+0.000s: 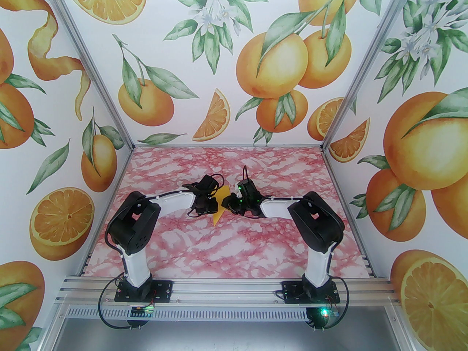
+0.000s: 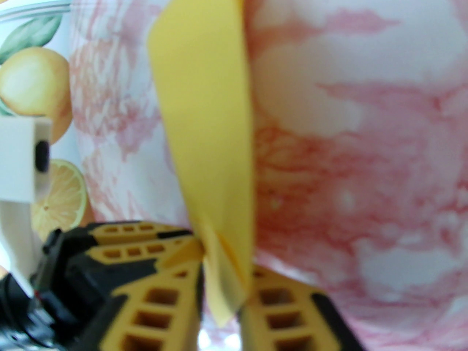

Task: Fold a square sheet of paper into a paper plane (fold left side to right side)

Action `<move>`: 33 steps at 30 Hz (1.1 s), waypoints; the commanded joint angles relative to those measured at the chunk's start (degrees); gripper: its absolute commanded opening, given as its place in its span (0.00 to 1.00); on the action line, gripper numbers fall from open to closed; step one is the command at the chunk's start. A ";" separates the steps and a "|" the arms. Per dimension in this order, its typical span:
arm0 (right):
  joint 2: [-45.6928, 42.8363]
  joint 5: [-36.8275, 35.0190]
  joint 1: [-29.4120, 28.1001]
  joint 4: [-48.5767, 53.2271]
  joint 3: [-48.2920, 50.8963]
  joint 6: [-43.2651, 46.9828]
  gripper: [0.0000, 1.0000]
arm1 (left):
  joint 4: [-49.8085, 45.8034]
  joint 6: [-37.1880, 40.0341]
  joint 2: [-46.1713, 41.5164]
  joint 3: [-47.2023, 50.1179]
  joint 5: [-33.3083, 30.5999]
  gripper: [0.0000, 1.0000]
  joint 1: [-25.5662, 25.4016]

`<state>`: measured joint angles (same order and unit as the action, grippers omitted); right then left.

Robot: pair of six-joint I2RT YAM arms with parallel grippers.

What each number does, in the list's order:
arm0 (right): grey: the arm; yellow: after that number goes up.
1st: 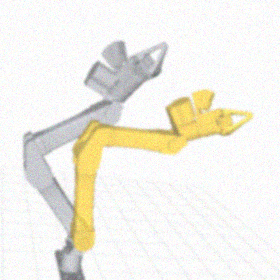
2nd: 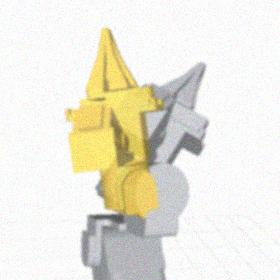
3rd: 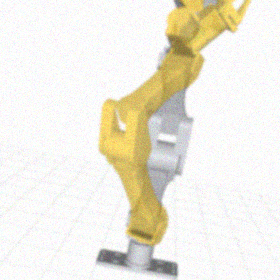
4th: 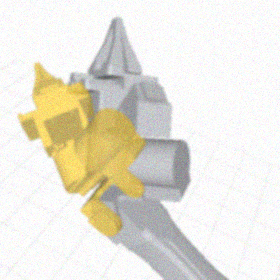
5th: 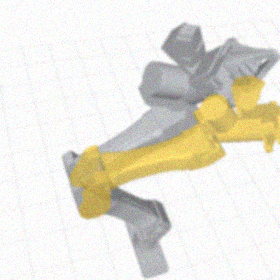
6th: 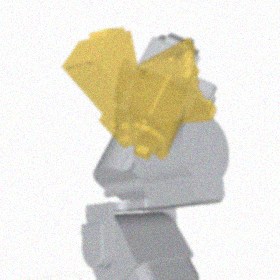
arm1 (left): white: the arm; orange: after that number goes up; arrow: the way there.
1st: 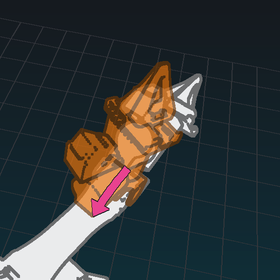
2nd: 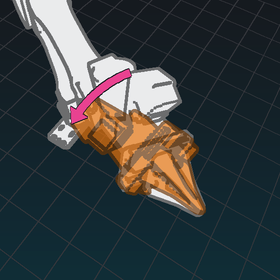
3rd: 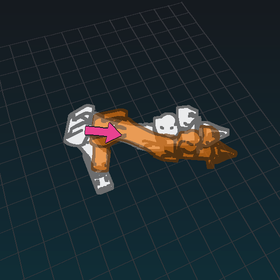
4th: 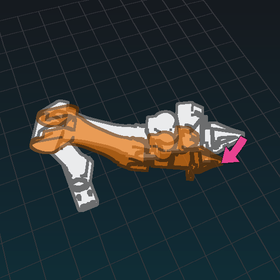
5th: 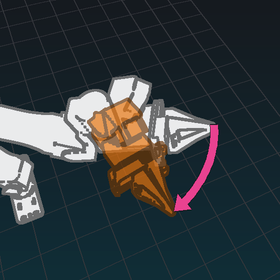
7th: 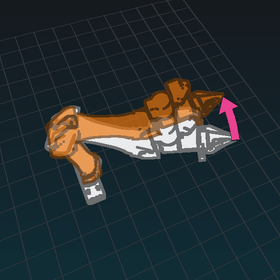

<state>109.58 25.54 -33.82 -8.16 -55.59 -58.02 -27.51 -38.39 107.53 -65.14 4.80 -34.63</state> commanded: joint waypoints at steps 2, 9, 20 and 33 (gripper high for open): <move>1.41 -0.35 0.29 2.09 0.00 2.78 0.10 | 3.96 -0.66 3.71 0.11 8.66 0.25 -3.49; 0.84 -1.09 0.29 4.10 -0.22 4.57 0.04 | 4.77 -0.82 -0.16 1.78 9.71 0.34 -3.24; -0.05 -1.59 0.32 5.44 -0.72 5.47 0.04 | 7.82 0.39 -4.86 8.42 12.95 0.42 -3.85; -0.84 -1.86 0.24 5.79 -0.16 5.64 0.03 | 4.07 1.39 -8.97 10.59 8.85 0.49 -4.18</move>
<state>109.84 24.84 -33.47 -2.57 -55.59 -53.43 -19.77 -37.95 101.03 -55.99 13.89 -38.46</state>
